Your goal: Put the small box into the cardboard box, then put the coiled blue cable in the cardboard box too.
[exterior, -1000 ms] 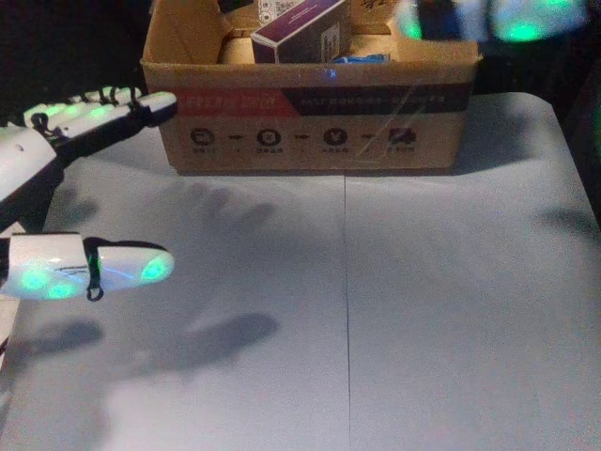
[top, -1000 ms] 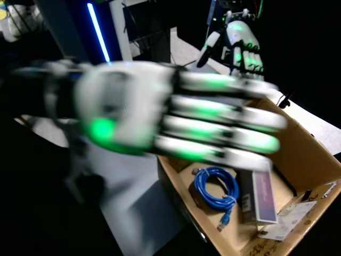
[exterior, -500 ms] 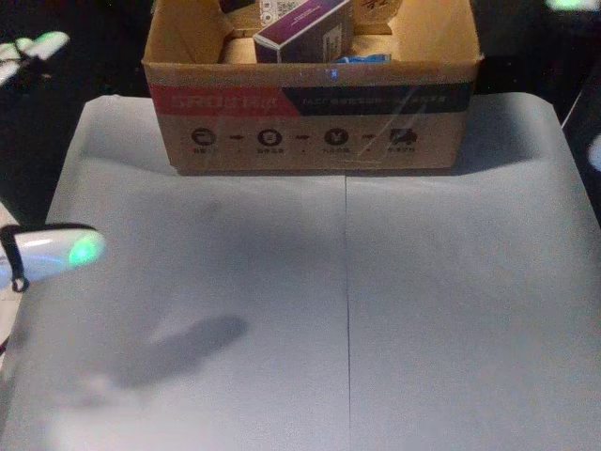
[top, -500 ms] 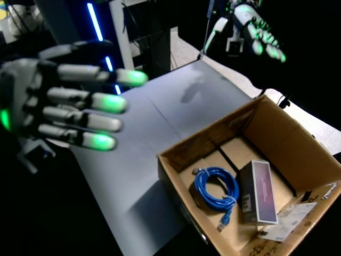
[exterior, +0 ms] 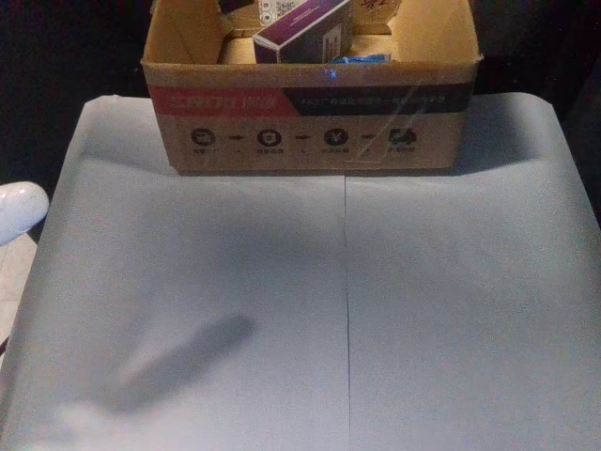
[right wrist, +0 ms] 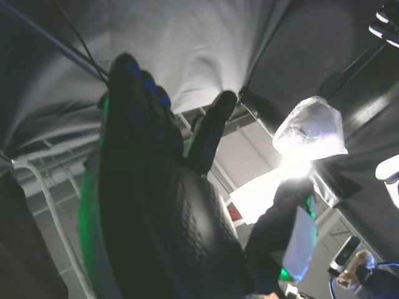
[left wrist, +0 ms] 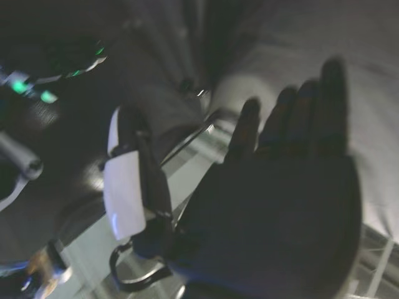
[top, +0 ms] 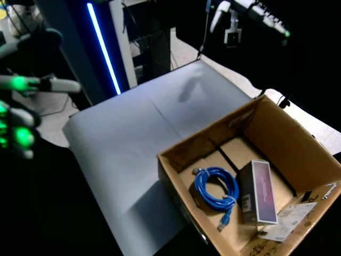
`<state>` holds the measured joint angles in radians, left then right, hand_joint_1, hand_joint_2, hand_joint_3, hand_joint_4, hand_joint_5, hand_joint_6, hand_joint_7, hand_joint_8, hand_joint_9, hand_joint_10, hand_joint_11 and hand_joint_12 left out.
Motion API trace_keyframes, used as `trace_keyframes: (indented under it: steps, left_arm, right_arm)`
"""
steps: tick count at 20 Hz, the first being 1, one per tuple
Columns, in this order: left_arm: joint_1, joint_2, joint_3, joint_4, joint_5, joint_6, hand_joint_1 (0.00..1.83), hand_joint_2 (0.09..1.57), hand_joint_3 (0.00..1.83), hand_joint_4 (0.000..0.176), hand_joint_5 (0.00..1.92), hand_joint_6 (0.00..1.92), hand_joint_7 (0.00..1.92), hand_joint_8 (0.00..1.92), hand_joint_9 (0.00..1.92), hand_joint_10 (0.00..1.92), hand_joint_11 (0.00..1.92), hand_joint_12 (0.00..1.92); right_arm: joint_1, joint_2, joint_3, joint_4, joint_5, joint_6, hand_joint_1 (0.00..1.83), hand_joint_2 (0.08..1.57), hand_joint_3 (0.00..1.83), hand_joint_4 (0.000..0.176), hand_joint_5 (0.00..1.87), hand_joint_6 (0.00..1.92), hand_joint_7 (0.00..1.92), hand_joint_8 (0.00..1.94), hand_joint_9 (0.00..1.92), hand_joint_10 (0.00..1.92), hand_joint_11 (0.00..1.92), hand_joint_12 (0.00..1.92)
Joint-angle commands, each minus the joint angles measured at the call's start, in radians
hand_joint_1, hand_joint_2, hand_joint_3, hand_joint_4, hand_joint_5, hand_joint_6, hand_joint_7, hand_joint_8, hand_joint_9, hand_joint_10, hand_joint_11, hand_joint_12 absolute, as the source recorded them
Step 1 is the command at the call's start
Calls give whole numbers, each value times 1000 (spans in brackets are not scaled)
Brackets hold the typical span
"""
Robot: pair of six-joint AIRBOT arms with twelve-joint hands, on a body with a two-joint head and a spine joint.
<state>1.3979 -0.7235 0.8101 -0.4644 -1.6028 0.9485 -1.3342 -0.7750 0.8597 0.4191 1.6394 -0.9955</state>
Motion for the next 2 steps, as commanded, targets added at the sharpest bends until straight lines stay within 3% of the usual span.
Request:
trace_keyframes:
  steps: [1,2]
  left_arm:
    - [-5,5,0,3,-128,-6,125,1008,0,176,0,0,0,0,0,0,0,296]
    - [-5,5,0,3,-128,-5,45,1020,1,176,0,0,0,0,0,0,0,127]
  right_arm:
    - [6,2,2,4,123,9,390,803,0,176,0,0,0,0,0,0,0,0]
    - [5,2,3,4,123,9,341,826,6,176,0,0,0,0,0,0,0,0]
